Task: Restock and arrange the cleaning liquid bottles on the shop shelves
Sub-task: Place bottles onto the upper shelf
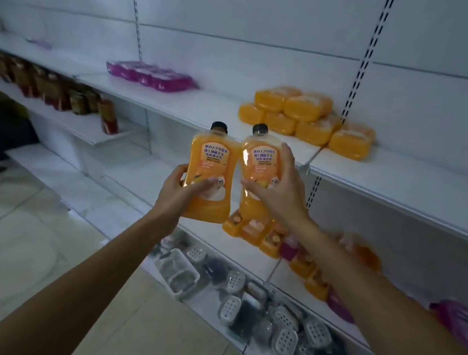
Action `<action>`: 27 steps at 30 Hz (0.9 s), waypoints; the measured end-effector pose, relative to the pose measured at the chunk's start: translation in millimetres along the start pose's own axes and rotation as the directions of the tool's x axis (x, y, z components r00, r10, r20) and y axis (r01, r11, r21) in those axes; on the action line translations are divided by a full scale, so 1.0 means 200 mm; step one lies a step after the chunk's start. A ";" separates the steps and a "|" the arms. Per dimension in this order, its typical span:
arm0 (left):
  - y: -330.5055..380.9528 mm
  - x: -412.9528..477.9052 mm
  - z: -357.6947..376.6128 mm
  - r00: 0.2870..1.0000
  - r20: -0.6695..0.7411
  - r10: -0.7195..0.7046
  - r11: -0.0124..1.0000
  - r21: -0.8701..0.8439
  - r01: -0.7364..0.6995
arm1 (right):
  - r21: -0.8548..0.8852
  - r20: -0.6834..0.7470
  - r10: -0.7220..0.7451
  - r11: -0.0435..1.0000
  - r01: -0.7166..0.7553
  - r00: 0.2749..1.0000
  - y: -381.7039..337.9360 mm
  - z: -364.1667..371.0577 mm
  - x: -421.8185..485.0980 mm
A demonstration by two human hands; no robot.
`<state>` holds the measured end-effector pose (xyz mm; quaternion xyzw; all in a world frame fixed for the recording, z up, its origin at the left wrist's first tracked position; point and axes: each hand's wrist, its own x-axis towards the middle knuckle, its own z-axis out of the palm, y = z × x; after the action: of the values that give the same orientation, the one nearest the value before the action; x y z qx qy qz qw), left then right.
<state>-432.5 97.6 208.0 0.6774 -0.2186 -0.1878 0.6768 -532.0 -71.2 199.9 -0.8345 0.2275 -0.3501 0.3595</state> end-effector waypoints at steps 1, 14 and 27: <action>0.05 0.04 0.02 1.000 0.018 0.021 1.000 -0.017 -0.021 | -0.001 -0.034 -0.018 1.000 0.018 0.999 -0.03 -0.04 0.06; 0.50 0.77 0.57 0.958 0.207 0.197 0.979 -0.090 -0.182 | -0.106 -0.391 0.149 0.973 -0.205 0.908 0.10 -0.74 0.83; 0.65 1.26 0.93 0.942 0.323 0.093 0.995 0.013 -0.102 | -0.102 -0.284 0.518 0.820 -0.563 0.806 0.27 -0.66 1.23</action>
<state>-330.8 -194.8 345.1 0.6358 -0.3622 -0.2588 0.6305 -478.4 -319.0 327.9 -0.7142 0.5297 -0.3103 0.3362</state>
